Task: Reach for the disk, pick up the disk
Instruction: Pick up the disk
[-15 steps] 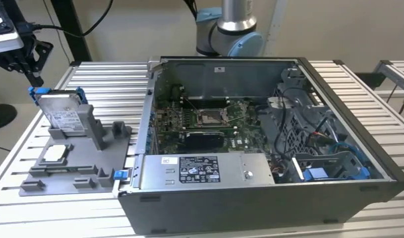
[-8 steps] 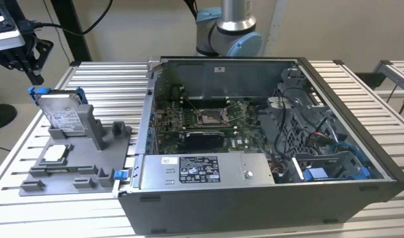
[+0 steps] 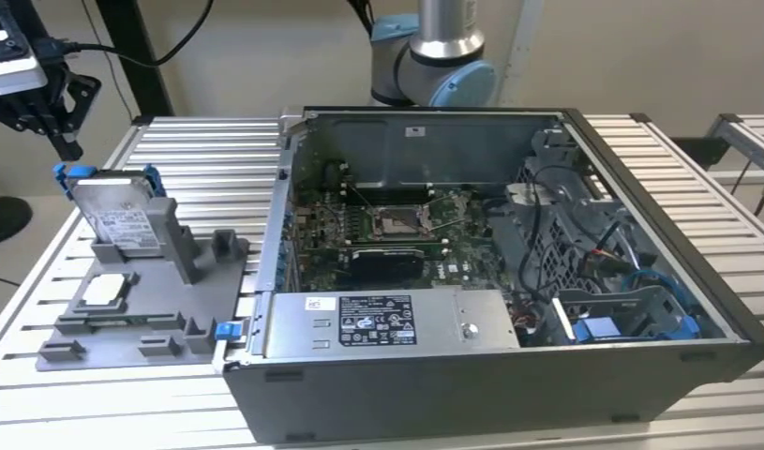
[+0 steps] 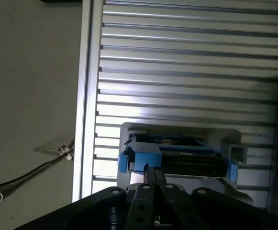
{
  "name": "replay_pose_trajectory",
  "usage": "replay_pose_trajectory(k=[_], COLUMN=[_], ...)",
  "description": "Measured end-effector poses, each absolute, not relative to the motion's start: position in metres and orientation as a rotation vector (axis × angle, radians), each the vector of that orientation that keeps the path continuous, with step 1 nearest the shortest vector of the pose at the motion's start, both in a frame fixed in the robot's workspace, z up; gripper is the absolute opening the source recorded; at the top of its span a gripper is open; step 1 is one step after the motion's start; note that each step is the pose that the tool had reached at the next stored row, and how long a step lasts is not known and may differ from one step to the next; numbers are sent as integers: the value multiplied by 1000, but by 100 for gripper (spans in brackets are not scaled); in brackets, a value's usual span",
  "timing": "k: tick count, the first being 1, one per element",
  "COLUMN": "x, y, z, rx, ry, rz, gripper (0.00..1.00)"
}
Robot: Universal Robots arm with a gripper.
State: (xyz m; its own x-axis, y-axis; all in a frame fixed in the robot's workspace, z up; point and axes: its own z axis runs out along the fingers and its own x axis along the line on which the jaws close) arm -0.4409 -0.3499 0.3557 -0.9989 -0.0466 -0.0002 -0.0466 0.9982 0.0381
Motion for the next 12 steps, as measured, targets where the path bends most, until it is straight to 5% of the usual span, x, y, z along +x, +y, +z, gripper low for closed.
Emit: replay_pose_trajectory(k=[12], x=[-441], y=[-350], z=[356], rx=[116], ry=[-3138], rz=[-60], gripper=[0])
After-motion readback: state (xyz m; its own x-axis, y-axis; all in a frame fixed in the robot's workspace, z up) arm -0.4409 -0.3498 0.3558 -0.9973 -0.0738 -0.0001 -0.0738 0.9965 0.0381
